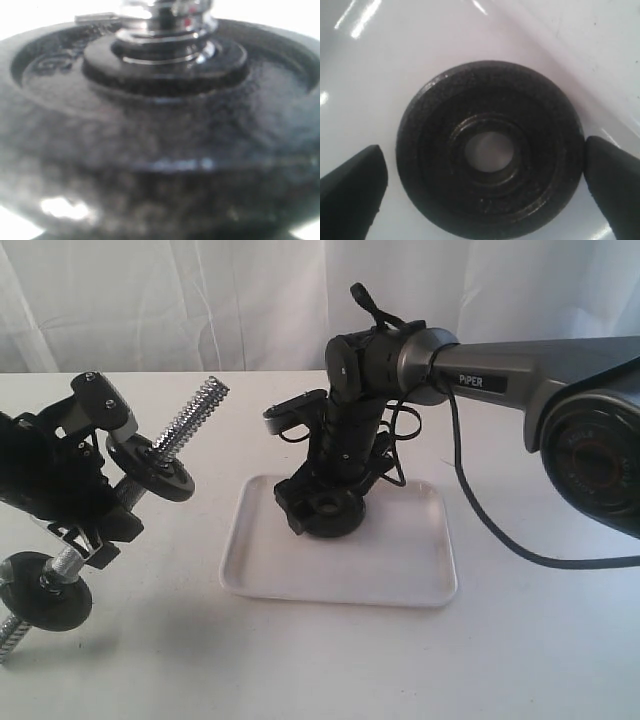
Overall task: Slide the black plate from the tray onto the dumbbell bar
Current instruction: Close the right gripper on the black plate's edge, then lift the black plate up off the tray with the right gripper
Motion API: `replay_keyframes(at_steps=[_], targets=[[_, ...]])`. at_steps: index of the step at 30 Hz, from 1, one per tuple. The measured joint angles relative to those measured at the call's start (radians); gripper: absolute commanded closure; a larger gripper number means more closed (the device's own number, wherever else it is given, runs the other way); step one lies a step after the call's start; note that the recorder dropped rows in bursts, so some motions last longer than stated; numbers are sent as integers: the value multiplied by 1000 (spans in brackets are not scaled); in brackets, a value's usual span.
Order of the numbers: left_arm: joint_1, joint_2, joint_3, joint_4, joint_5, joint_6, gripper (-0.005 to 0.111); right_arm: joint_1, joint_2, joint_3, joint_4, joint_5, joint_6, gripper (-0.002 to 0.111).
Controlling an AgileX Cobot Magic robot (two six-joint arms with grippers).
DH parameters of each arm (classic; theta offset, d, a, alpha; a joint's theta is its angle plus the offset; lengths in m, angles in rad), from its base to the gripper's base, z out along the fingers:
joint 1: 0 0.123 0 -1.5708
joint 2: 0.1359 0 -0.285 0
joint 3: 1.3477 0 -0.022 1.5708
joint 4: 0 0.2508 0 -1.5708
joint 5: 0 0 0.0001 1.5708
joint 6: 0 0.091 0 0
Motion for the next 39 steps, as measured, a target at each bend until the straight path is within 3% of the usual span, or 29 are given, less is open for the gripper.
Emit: replay_keyframes(at_steps=[15, 19, 21, 24, 30, 35, 39], targets=[[0, 0, 0, 0, -2, -2, 107, 0, 34, -15, 2, -27, 0, 7], [0, 0, 0, 0, -3, -2, 107, 0, 36, -17, -2, -27, 0, 13], [0, 0, 0, 0, -4, -2, 107, 0, 36, -17, -5, -27, 0, 21], [0, 0, 0, 0, -4, -2, 107, 0, 36, -17, -8, -25, 11, 43], [0, 0, 0, 0, -4, -2, 107, 0, 36, -17, -8, -16, 18, 104], [0, 0, 0, 0, -4, -2, 107, 0, 36, -24, 21, 39, 29, 108], [0, 0, 0, 0, -4, -2, 107, -11, 34, -50, 164, 149, 29, 108]])
